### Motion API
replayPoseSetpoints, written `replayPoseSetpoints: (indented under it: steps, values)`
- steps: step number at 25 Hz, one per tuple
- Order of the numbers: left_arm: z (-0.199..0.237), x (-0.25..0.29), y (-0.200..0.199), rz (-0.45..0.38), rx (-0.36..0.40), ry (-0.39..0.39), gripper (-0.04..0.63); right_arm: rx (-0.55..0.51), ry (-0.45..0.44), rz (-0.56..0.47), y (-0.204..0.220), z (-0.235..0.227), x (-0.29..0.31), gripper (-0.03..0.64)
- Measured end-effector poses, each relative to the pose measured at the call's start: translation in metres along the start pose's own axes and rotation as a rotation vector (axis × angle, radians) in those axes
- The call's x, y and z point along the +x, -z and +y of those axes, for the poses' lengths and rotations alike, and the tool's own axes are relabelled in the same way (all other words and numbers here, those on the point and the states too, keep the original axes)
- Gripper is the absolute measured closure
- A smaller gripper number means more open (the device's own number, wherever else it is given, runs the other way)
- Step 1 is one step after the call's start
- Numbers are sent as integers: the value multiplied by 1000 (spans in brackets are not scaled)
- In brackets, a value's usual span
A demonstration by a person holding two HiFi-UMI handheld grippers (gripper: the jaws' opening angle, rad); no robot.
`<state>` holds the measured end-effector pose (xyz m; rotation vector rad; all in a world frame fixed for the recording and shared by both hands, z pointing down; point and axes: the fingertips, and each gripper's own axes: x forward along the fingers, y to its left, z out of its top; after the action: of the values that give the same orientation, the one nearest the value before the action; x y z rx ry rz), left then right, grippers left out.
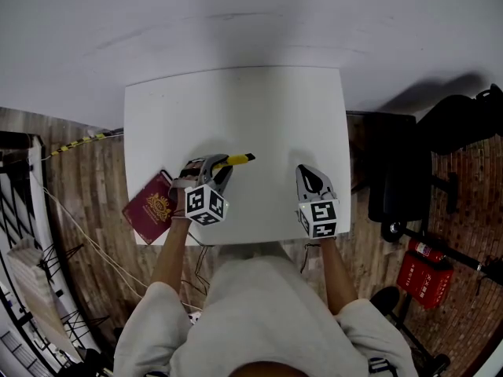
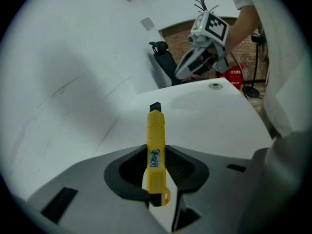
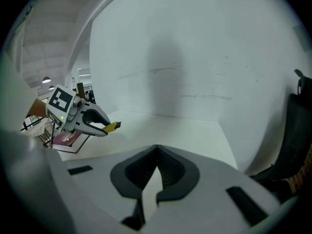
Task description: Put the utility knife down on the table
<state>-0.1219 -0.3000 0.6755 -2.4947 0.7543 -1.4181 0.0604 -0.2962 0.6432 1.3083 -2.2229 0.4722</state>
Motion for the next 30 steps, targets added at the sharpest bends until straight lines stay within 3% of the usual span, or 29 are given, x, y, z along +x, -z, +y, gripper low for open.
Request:
replayPoseSetpoints:
  steps: [6, 16, 30]
  values:
    - [-9, 16, 12, 101, 149, 50, 486, 0, -10, 12, 5, 4, 1, 618]
    - [-11, 41, 25, 143, 104, 106, 486, -7, -17, 18, 8, 8, 3, 618]
    - [-10, 70, 32, 207, 120, 182, 486, -7, -7, 34, 14, 3, 0, 618]
